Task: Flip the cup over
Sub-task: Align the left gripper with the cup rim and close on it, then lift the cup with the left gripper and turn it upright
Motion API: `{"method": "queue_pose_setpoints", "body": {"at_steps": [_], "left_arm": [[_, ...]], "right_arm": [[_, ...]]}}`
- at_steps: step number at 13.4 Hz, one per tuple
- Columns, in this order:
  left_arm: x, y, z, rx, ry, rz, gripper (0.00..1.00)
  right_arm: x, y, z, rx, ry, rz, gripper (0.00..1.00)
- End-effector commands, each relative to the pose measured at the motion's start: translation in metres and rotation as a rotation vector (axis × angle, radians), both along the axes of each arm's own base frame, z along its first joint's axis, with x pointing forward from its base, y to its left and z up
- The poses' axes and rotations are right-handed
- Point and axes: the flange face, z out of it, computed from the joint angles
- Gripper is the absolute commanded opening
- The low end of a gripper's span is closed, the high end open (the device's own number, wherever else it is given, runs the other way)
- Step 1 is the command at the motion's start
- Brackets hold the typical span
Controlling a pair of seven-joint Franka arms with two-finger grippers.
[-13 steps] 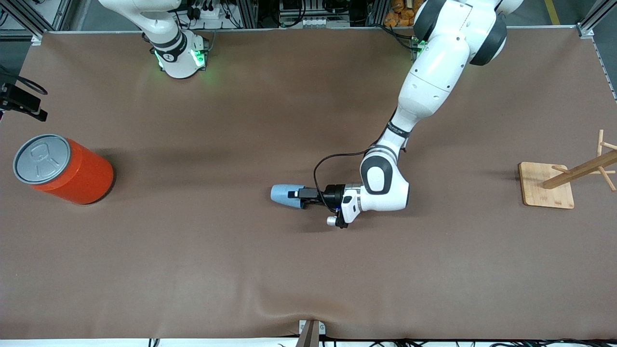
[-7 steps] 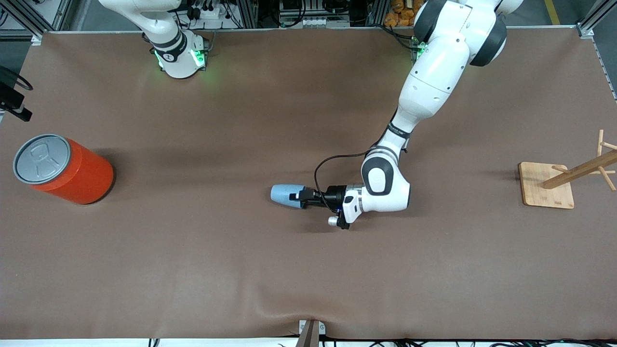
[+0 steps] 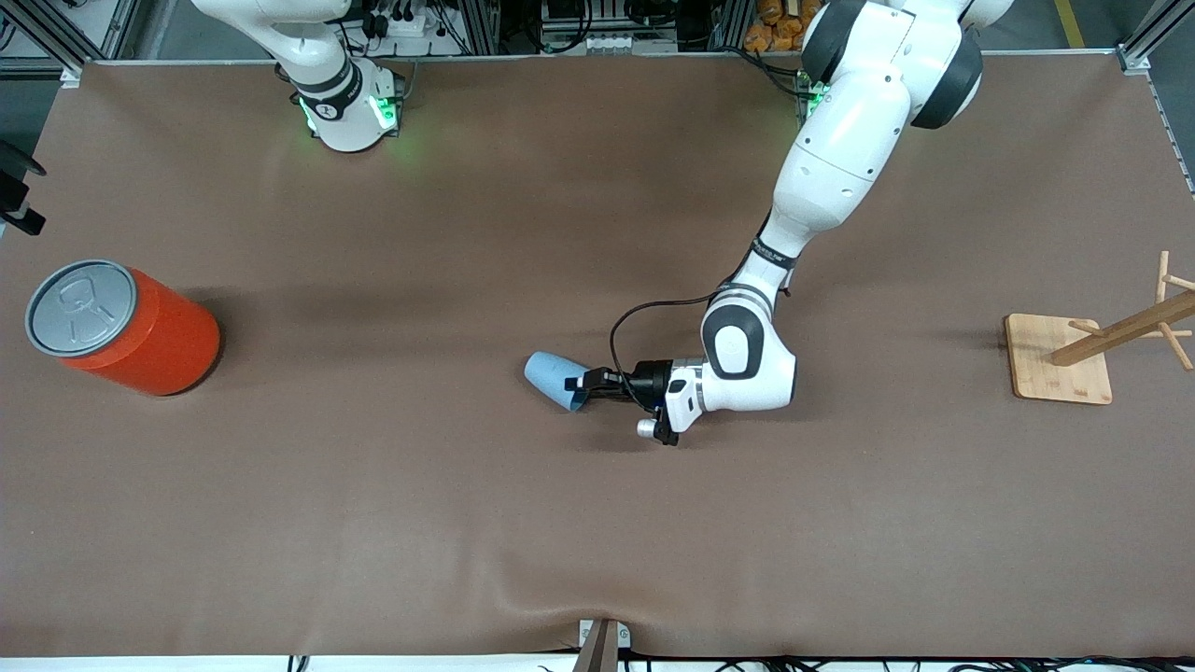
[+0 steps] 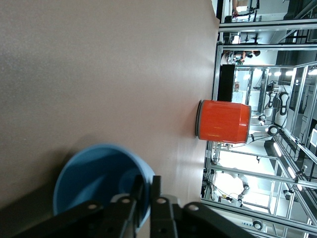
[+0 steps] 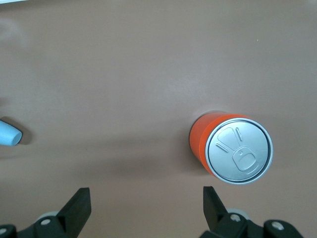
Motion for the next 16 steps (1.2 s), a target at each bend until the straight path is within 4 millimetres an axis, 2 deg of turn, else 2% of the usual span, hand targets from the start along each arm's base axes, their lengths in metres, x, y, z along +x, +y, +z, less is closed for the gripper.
{"method": "queue_pose_setpoints", "body": {"at_steps": [1,3,5,6,9,10,12,14,16], "left_arm": [[0.006,0.005,0.001,0.011,-0.037,0.009,0.0],[0.015,0.009,0.025,0.037,-0.028,-0.004,0.0],[0.021,0.009,0.058,0.114,0.016,-0.03,0.0],[0.023,0.01,0.066,0.146,0.024,-0.041,0.0],[0.031,0.013,0.117,0.187,0.011,-0.037,0.0],[0.034,0.016,0.134,0.242,0.004,-0.046,0.0],[0.038,0.026,0.183,0.42,-0.036,-0.057,0.0],[0.037,0.044,0.219,0.609,-0.146,-0.094,0.0],[0.037,0.079,0.241,0.744,-0.2,-0.142,0.0]], "right_arm": [[0.0,0.0,0.003,0.012,-0.01,0.003,1.0],[-0.002,-0.007,0.001,0.005,0.003,0.001,1.0],[0.002,-0.022,-0.01,0.001,0.018,-0.025,1.0],[0.003,-0.025,-0.012,0.002,0.016,-0.029,1.0],[0.006,-0.014,-0.012,0.004,0.011,-0.011,1.0],[0.007,-0.014,-0.015,0.004,0.014,-0.011,1.0],[0.012,-0.013,-0.019,0.003,0.015,-0.008,1.0],[0.012,-0.011,-0.021,0.007,0.02,-0.003,1.0],[0.016,0.016,-0.021,0.004,0.021,0.046,1.0]]}}
